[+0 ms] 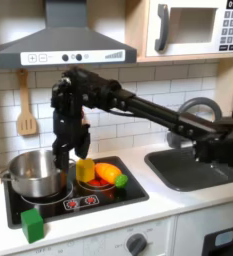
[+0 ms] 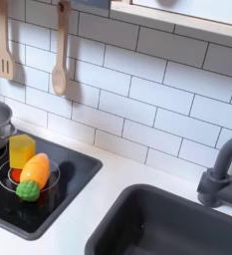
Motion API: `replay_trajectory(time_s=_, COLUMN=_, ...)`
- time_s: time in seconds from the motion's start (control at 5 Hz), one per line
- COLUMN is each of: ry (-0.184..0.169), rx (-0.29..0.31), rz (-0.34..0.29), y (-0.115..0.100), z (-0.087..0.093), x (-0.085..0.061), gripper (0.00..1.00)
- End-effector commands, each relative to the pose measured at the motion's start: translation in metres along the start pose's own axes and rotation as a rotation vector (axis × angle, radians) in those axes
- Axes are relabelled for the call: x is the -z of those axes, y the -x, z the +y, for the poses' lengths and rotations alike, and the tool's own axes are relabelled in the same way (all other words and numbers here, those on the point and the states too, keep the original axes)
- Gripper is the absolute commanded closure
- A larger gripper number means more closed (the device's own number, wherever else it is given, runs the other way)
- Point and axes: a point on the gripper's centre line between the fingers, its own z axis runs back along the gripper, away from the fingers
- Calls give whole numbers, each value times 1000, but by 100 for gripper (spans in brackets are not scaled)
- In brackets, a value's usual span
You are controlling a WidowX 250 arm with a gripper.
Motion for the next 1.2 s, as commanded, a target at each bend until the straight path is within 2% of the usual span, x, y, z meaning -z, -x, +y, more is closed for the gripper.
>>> replay_trajectory(time_s=0.0, ry=15, rx=-27, rz=-44, y=-3, z=2, x=3, gripper=0)
replay_trajectory(time_s=0.2, ry=23, rx=-40, rz=-47, y=-8, z=6, x=12, gripper=0)
replay_trajectory(time_s=0.4, ry=37, rx=-49, rz=-53, y=-12, z=3, x=12, gripper=0)
replay_trajectory(time_s=1.0, ry=38, rx=-90, rz=-51, y=-32, z=1, x=23, gripper=0)
